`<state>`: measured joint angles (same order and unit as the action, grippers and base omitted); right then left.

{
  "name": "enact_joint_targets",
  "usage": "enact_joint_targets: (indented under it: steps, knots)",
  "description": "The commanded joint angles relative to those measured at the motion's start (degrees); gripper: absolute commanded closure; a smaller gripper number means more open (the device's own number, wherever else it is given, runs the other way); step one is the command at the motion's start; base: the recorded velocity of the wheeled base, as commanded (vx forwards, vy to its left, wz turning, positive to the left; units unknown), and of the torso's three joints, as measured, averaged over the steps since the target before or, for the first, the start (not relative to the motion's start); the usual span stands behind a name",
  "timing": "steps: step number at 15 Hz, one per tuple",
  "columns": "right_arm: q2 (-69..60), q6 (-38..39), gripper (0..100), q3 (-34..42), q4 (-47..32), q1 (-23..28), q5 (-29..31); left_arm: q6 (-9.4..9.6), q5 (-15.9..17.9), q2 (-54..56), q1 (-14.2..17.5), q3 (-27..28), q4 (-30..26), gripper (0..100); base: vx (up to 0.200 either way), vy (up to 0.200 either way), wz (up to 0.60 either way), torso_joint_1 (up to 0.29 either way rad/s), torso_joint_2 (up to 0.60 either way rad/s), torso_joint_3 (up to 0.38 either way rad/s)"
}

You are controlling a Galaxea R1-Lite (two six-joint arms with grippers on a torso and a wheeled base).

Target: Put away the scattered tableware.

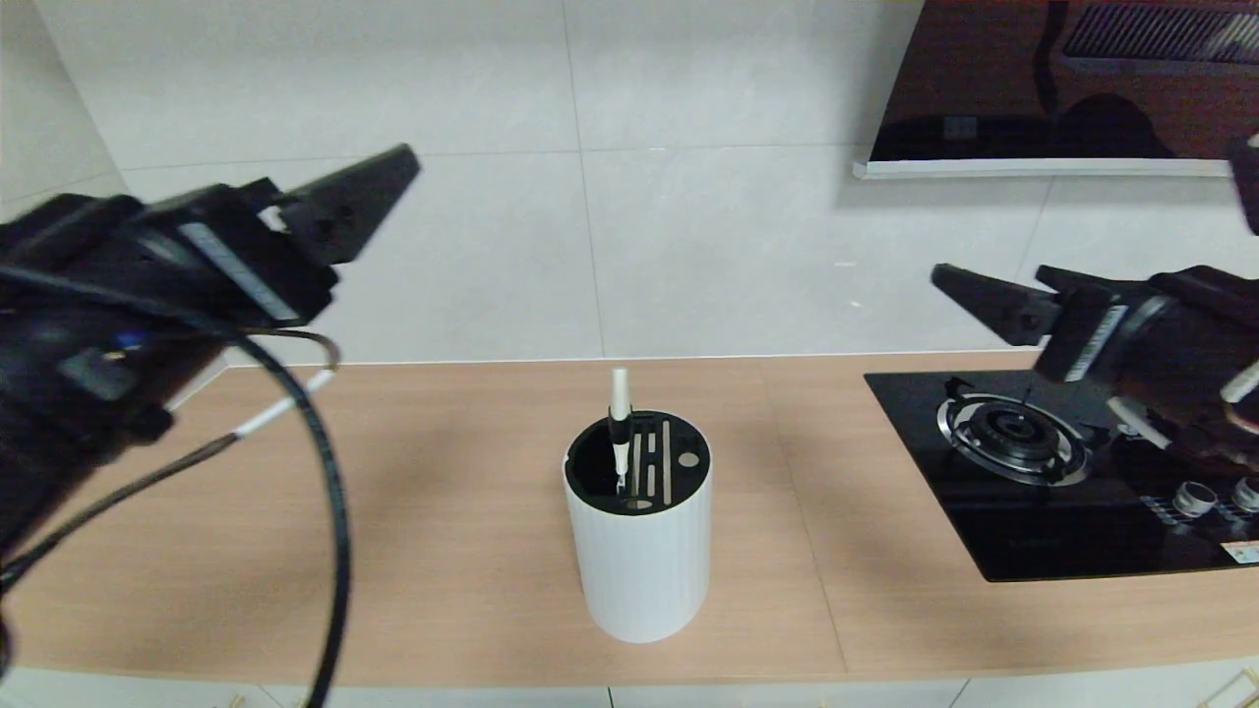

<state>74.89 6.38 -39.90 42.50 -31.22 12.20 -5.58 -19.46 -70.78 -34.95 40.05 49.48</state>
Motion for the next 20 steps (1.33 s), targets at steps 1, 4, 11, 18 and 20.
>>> enact_joint_targets:
  steps: [1, 4, 11, 18, 20]
  knots:
    - [-17.8, -0.8, 0, 8.6, -1.8, 3.3, -0.2, -0.13, 8.2, 23.8, 7.1, -4.5, -16.3, 0, 0.0, 0.0, 0.0, 0.0, 0.0, 0.0]
    - [-33.2, -2.0, 0, 12.3, -11.4, 5.9, -0.2, -0.13, 8.5, 35.7, 11.7, -4.5, -32.3, 0, 0.0, 0.0, 0.0, 0.0, 0.0, 0.0]
    - [-66.6, -3.7, 0, 12.9, -45.4, 19.2, -0.5, 2.24, 10.5, 60.7, 24.0, -7.1, -51.2, 0, 0.0, 0.0, 0.0, 0.0, 0.0, 0.0]
    - [-74.9, -4.0, 0, 17.7, -48.9, 31.2, -9.1, 9.01, 10.3, 70.8, 35.1, -13.1, -53.4, 0, 0.0, 0.0, 0.0, 0.0, 0.0, 0.0]
    - [-74.9, -4.3, 0, 25.9, -48.7, 31.2, -8.4, 10.33, 5.8, 70.8, 35.2, -20.7, -50.0, 0, 0.0, 0.0, 0.0, 0.0, 0.0, 0.0]
